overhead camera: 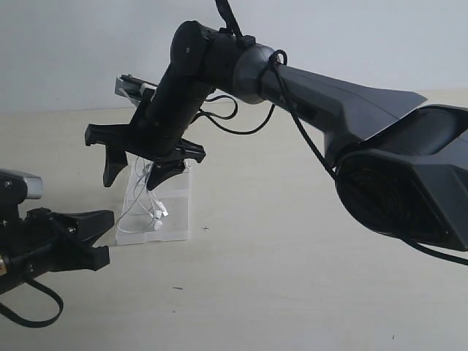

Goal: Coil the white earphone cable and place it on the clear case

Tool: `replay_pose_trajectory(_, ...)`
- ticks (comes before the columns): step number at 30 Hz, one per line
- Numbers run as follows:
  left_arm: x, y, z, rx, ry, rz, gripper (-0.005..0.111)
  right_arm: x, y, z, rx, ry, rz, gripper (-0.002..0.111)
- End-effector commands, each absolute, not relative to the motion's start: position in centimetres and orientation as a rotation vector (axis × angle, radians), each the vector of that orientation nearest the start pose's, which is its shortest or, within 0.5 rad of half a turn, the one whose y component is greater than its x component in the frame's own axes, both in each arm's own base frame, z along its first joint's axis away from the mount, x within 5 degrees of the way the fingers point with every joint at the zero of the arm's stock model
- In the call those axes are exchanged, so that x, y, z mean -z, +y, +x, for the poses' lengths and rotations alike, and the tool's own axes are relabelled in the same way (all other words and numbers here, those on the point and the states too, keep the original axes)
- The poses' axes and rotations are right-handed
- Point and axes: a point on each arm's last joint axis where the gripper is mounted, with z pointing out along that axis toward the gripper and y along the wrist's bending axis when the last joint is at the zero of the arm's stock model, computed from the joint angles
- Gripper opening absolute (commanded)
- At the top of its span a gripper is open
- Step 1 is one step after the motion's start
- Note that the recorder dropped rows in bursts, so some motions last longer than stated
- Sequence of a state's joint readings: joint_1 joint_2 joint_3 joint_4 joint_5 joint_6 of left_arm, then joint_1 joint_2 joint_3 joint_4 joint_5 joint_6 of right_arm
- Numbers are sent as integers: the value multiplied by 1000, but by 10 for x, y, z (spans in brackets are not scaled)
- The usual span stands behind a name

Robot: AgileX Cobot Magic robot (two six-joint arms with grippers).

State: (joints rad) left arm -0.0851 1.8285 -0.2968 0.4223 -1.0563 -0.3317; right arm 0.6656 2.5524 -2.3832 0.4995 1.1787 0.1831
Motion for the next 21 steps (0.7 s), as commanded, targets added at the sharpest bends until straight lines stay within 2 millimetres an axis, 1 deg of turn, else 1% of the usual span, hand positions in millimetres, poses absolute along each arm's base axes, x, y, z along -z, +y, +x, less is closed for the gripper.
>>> replay_pose_trajectory(1,-102,-57,255,509,1954,236,0,-181,364,400,-897,2846,-516,63)
replay_pose_trajectory(4,-98,-59,260,531,1959,242,0,-182,365,400,-914,2843,-507,63)
replay_pose_trajectory(11,-97,-60,271,538,1946,245,0,-182,366,401,-928,2827,-484,63)
replay_pose_trajectory(13,-93,-63,274,586,1964,225,0,-182,366,401,-932,2827,-483,63)
replay_pose_trajectory(17,-100,-70,273,676,1881,282,0,-183,367,401,-939,2824,-479,63)
replay_pose_trajectory(21,-100,-71,274,681,1881,301,0,-183,367,401,-950,2824,-476,63)
